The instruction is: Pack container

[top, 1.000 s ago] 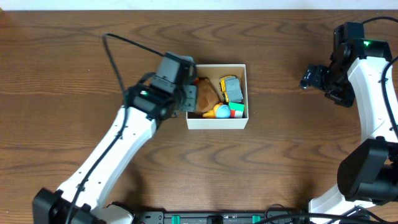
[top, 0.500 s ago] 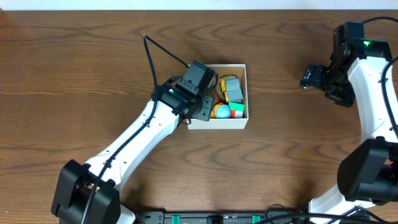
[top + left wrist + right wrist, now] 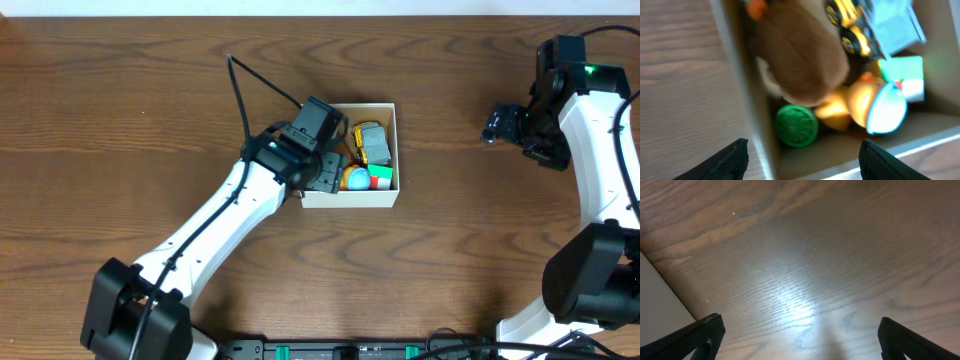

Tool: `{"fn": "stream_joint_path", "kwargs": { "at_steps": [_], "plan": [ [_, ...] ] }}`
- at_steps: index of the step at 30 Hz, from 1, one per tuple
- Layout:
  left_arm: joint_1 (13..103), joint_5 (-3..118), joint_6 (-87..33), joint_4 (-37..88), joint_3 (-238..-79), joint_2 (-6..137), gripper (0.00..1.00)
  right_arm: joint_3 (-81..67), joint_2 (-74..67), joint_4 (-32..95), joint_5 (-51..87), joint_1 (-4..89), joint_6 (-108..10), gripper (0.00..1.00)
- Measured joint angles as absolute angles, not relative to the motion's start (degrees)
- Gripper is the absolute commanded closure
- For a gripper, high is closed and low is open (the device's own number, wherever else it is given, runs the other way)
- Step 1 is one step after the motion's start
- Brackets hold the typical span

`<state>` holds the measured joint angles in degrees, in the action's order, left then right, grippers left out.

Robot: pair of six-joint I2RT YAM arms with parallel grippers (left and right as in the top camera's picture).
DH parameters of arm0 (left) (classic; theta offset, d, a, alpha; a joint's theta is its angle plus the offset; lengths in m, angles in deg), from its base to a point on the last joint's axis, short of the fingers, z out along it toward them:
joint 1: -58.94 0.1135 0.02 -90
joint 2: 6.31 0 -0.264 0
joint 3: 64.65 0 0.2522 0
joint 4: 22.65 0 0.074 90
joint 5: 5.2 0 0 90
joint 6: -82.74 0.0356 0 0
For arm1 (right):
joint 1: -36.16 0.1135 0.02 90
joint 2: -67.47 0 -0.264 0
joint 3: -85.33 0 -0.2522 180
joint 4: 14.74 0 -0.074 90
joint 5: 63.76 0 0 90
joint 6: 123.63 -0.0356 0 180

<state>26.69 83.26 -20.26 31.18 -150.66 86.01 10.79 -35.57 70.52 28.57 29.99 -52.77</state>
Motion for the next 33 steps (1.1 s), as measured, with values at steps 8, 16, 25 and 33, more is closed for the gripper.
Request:
{"fn": "stream_joint_path", "kwargs": {
  "at_steps": [8, 16, 25, 33],
  "plan": [
    [40.2, 84.4, -19.8, 31.0, -150.7, 76.9, 0.02, 10.4, -32.5, 56.6, 28.7, 36.7, -48.9, 0.01],
    [54.2, 85.2, -19.8, 31.7, -150.7, 74.2, 0.02, 10.6, -26.9, 47.5, 28.8, 40.6, -46.4, 0.01],
    [56.6, 85.1, -19.0, 35.7, -150.1, 69.8, 0.02, 9.2, -24.3, 54.8, 30.5, 40.6, -46.5, 0.01],
    [56.6, 82.1, -16.8, 33.7, -139.2, 49.2, 0.02, -6.8, -1.8, 48.3, 32.0, 40.6, -47.9, 0.01]
  ]
}}
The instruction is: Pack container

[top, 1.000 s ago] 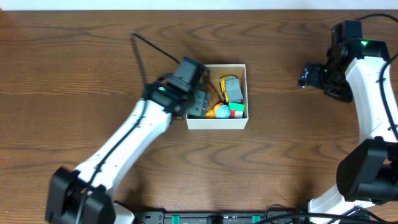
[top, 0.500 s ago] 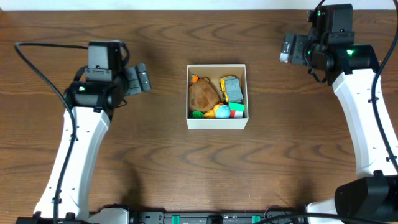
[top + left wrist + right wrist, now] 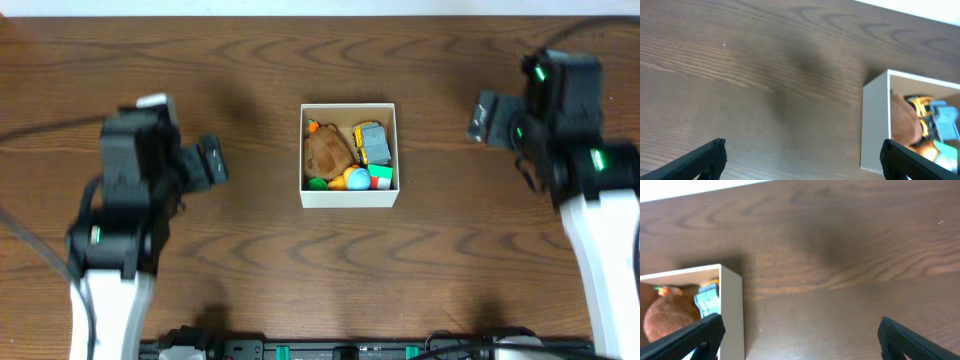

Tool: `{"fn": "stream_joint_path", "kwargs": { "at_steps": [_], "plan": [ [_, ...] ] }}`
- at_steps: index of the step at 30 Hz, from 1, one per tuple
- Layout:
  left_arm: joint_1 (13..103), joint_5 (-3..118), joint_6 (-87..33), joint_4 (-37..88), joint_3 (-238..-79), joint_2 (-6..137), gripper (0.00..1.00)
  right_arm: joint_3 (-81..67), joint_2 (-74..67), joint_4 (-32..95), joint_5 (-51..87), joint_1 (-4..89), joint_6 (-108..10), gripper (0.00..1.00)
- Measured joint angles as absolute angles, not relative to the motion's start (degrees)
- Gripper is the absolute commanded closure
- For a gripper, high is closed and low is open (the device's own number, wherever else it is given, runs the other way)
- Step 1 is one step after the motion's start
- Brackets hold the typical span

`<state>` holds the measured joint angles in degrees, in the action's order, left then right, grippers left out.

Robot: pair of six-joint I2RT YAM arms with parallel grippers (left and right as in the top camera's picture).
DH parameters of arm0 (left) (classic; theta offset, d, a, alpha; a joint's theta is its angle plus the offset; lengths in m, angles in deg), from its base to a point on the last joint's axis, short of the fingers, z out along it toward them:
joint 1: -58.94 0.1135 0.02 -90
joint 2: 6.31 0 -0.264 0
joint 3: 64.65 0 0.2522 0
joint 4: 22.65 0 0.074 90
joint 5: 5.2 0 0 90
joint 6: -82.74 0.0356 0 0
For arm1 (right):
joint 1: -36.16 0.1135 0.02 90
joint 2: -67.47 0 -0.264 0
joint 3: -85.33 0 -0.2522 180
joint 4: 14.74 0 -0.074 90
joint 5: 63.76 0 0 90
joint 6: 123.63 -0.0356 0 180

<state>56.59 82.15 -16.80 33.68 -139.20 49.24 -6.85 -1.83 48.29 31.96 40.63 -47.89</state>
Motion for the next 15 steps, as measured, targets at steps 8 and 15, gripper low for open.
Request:
{"fn": "stream_joint_path", "kwargs": {
  "at_steps": [8, 15],
  "plan": [
    [56.6, 81.6, -19.0, 34.3, -122.6, 24.9, 0.02, -33.8, 25.1, 43.9, 33.2, 40.6, -48.6, 0.01],
    [56.6, 81.5, -21.9, 34.6, -117.8, 15.6, 0.02, -44.6, 38.4, 44.1, 33.7, 40.6, -49.8, 0.01]
  ]
}}
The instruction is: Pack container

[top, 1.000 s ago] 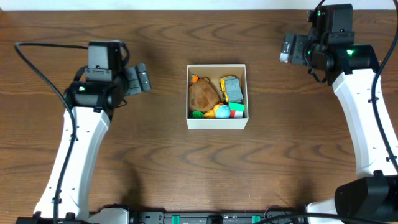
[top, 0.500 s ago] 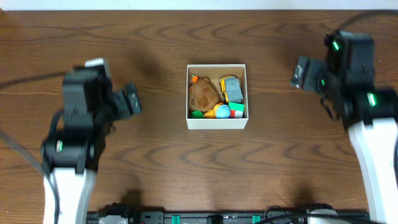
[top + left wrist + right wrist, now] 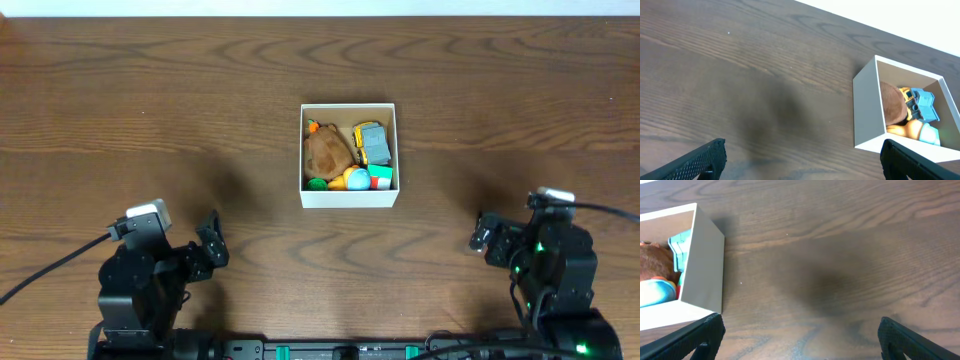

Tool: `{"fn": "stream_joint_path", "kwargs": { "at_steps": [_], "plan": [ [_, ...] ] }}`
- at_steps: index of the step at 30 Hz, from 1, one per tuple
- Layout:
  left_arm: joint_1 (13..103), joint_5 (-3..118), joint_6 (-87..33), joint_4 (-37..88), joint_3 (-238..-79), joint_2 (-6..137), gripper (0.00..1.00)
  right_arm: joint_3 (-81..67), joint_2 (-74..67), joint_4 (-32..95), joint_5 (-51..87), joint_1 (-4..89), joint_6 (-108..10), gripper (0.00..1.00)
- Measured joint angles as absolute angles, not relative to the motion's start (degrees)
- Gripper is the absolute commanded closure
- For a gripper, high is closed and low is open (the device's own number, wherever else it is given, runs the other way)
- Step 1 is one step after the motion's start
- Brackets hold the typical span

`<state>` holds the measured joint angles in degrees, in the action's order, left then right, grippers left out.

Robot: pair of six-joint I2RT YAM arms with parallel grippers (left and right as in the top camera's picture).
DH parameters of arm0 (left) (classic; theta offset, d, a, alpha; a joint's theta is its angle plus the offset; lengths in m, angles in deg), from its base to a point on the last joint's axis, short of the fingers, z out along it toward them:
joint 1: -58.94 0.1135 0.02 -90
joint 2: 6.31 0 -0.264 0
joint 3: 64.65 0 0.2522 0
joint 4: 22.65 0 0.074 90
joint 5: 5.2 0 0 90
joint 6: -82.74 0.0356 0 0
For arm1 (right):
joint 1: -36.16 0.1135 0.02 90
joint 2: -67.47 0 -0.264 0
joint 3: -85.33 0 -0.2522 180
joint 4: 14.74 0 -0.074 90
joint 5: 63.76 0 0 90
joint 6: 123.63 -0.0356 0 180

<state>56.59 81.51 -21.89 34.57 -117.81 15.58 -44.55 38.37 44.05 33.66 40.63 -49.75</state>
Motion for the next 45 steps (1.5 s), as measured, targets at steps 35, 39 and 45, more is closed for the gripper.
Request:
{"fn": "stream_joint_path", "kwargs": {
  "at_steps": [35, 39, 45],
  "plan": [
    [56.6, 81.5, -22.5, 34.4, -117.6, 15.6, 0.02, -57.4, 54.9, 35.1, 32.2, 40.6, -47.3, 0.01],
    [56.6, 81.4, -22.5, 34.4, -117.5, 15.6, 0.02, -65.3, 62.3, 27.1, 30.7, 40.6, -46.5, 0.01],
    [56.6, 81.3, -22.5, 34.4, -117.5, 15.6, 0.02, -72.7, 65.5, 12.5, 29.6, 40.6, -45.0, 0.01]
  ]
}}
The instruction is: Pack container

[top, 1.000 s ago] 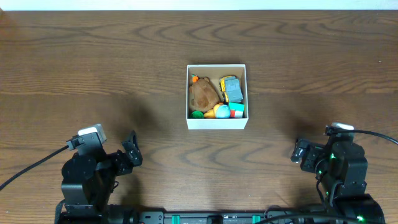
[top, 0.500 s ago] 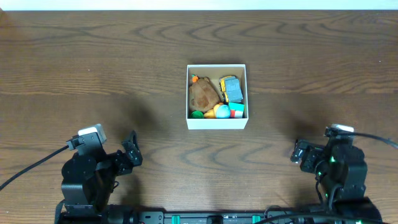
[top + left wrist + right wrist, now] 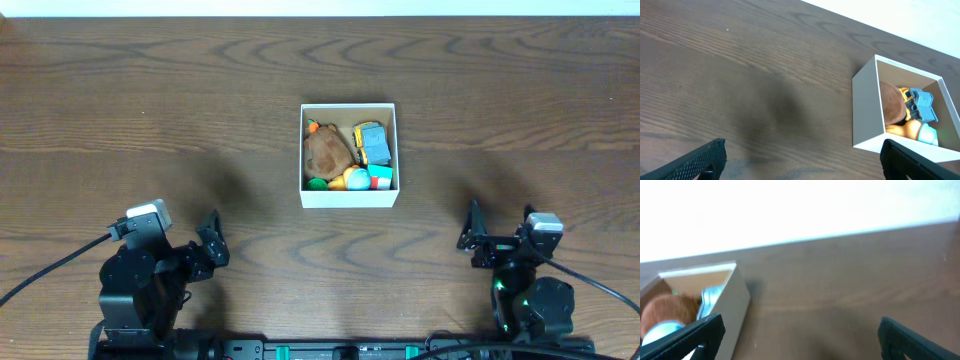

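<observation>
A white box [image 3: 349, 197] sits mid-table, holding a brown plush [image 3: 325, 151], a yellow and grey toy truck [image 3: 371, 141], a green disc, an orange duck with a pale blue egg [image 3: 354, 179], and green and red blocks. My left gripper [image 3: 215, 243] is open near the front left, well clear of the box. My right gripper [image 3: 468, 230] is open near the front right, also clear. The left wrist view has the box [image 3: 867, 115] at the right; the right wrist view has the box [image 3: 732, 305] at the left. Both grippers are empty.
Bare brown wood table [image 3: 150, 110] surrounds the box on all sides. A white wall shows beyond the table's far edge [image 3: 850, 230]. Both arm bases stand at the front edge.
My right wrist has tilted up: its view now looks level across the table to the far edge. In the overhead view that arm sits folded lower. The left arm and the box are unchanged.
My left gripper was open right over the box's toys, with the right gripper far out at the right. Then both arms were off to the sides of the box. Then both were drawn back near the front edge, where they still rest open.
</observation>
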Tool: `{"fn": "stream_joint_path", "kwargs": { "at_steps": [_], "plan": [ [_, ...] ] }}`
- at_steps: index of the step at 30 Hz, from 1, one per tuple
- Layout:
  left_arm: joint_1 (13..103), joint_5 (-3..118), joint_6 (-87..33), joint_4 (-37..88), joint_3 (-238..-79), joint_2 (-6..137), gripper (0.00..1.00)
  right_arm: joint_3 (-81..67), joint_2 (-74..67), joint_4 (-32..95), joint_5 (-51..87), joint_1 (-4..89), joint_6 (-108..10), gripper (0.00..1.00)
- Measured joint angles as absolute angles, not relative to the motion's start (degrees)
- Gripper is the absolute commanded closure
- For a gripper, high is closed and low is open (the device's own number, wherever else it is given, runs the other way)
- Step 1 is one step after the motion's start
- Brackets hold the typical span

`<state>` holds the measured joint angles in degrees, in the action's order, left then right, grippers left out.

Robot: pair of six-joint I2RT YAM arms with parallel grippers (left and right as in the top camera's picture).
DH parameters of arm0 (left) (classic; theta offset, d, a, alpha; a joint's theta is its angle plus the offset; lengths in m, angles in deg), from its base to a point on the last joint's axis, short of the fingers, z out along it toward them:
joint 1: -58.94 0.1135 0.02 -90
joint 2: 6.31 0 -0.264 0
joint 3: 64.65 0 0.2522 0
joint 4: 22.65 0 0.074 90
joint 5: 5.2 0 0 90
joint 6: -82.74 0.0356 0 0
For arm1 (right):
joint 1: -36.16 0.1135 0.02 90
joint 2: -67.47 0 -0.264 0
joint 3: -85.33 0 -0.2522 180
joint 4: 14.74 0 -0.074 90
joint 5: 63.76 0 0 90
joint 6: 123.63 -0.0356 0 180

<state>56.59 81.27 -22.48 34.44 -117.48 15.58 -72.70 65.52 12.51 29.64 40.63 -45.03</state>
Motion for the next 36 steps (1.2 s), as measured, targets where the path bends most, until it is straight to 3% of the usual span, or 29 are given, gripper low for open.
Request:
{"fn": "stream_joint_path", "kwargs": {
  "at_steps": [6, 36],
  "plan": [
    [56.6, 81.3, -22.5, 34.4, -117.5, 15.6, 0.02, -78.6, 65.8, 2.6, 28.3, 40.6, -40.3, 0.01],
    [56.6, 81.1, -22.5, 34.4, -117.5, 15.6, 0.02, -80.4, 66.6, 3.1, 27.3, 40.6, -34.4, 0.01]
  ]
}}
